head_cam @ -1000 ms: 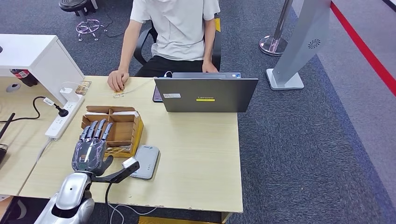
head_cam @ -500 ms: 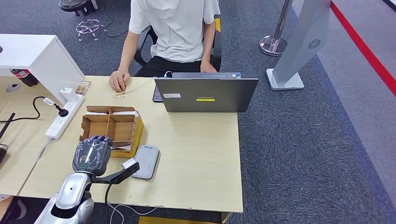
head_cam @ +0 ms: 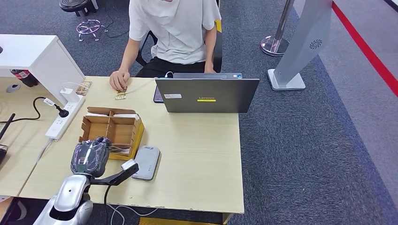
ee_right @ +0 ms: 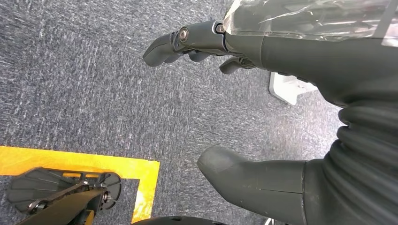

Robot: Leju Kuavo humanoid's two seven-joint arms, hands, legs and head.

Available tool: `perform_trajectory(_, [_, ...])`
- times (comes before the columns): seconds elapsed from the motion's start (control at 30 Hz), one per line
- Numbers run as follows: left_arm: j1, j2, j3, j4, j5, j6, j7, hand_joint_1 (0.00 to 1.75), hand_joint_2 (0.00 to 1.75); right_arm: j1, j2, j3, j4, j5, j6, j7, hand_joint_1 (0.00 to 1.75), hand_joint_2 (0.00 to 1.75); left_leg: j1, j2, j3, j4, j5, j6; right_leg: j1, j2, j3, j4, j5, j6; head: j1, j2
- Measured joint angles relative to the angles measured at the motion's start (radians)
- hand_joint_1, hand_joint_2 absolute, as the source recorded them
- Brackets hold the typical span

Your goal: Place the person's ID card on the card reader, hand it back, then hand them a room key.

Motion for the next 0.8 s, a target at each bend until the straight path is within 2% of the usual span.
perform_trajectory(0.2, [0.018,-0.012,0.0,-0.069,-0.016,0.071,-0.008,1.75,1.75,0.0,0.0,-0.012,0.0,0.007,0.0,-0.004,0.0,1.75,0.0,0.0,0.0,0.0,0.0,0.0,0.0,0.0,0.0,0.0,0.0,0.0,0.0,0.0])
perform_trajectory(0.43, [0.047,-0.041,-0.025,-0.255,-0.093,0.278,-0.038,1.75,1.75,-0.002,0.0,-0.025,0.0,0.019,-0.003,-0.017,0.0,1.75,0.0,0.0,0.0,0.0,0.0,0.0,0.0,0.0,0.0,-0.001,0.0,0.0,0.0,0.0])
perform_trajectory(0.6, [0.046,-0.057,-0.053,-0.353,-0.111,0.409,-0.042,1.75,1.75,-0.005,0.013,-0.026,0.0,0.032,-0.039,-0.012,0.0,1.75,0.0,0.0,0.0,0.0,0.0,0.0,0.0,0.0,0.0,0.0,0.0,0.0,0.0,0.0])
perform_trajectory(0.7, [0.0,-0.061,-0.059,-0.37,-0.109,0.419,-0.048,1.75,1.75,-0.011,0.021,-0.026,0.002,0.047,-0.041,-0.013,0.0,1.75,0.0,-0.001,0.0,0.0,0.0,0.0,0.0,-0.001,-0.001,0.0,0.0,0.0,0.0,0.0])
perform_trajectory(0.8, [-0.132,-0.053,-0.059,-0.308,-0.114,0.409,-0.046,1.75,1.75,-0.017,0.023,-0.024,0.005,0.074,-0.03,-0.017,0.0,1.75,0.0,-0.005,0.0,0.0,0.003,0.001,0.0,-0.006,0.0,0.0,0.0,0.0,0.0,0.0])
